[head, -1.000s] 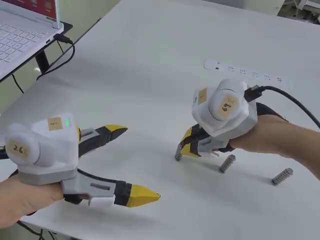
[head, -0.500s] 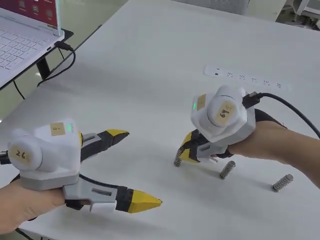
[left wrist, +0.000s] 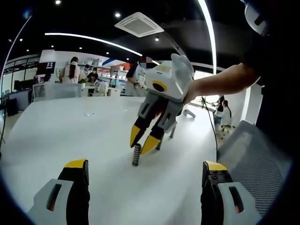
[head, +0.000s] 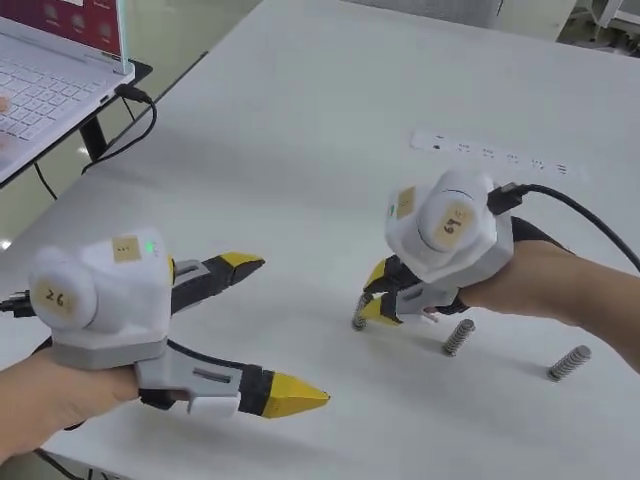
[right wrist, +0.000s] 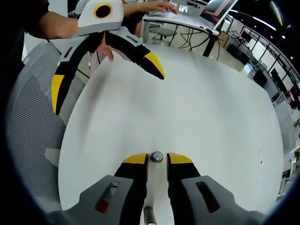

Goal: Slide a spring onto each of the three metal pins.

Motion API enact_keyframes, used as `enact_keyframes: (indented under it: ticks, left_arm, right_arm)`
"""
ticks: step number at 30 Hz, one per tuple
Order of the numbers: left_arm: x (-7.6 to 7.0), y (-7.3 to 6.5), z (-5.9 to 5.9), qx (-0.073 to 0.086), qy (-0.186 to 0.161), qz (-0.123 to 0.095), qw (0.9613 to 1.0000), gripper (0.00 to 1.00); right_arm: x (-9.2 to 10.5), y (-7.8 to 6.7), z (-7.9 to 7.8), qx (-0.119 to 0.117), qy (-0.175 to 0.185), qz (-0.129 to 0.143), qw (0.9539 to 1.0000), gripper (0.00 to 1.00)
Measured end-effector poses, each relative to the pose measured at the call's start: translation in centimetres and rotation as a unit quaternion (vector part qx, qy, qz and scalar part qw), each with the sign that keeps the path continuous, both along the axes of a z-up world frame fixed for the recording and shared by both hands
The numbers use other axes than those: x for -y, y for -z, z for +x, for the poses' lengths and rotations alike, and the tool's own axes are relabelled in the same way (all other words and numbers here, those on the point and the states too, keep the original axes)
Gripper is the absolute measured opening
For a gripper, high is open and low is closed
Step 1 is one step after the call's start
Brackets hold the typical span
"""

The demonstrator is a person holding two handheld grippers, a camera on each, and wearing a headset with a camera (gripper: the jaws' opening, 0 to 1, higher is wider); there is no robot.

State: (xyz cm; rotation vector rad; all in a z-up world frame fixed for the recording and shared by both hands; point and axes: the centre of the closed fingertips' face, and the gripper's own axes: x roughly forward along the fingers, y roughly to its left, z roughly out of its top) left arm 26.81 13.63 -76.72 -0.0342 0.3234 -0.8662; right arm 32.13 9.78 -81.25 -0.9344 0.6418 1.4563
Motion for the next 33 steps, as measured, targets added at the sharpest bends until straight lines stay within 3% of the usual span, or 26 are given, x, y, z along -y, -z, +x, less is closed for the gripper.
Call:
enact_keyframes:
  ticks: [8, 20, 28, 33]
  left_arm:
    - [-0.1, -0.8, 0.6, 0.002, -0.004, -0.001, 1.0000, 0.98]
    - [1.1, -1.3, 0.9, -0.001, 0.005, 0.000, 1.0000, 0.98]
    - [1.7, -1.6, 0.8, -0.004, 0.010, 0.002, 0.9999, 0.98]
    - [2.4, -1.6, 0.8, -0.004, 0.015, 0.010, 0.9998, 0.98]
  right_arm:
    - [-0.5, -1.4, 0.5, -0.006, 0.022, 0.043, 0.9988, 0.20]
    - [1.2, -2.5, 0.4, 0.001, 0.052, 0.092, 0.9944, 0.35]
    - [2.7, -2.9, 0.0, -0.002, 0.086, 0.141, 0.9862, 0.45]
    - [3.8, -3.4, -0.5, -0.012, 0.115, 0.176, 0.9776, 0.52]
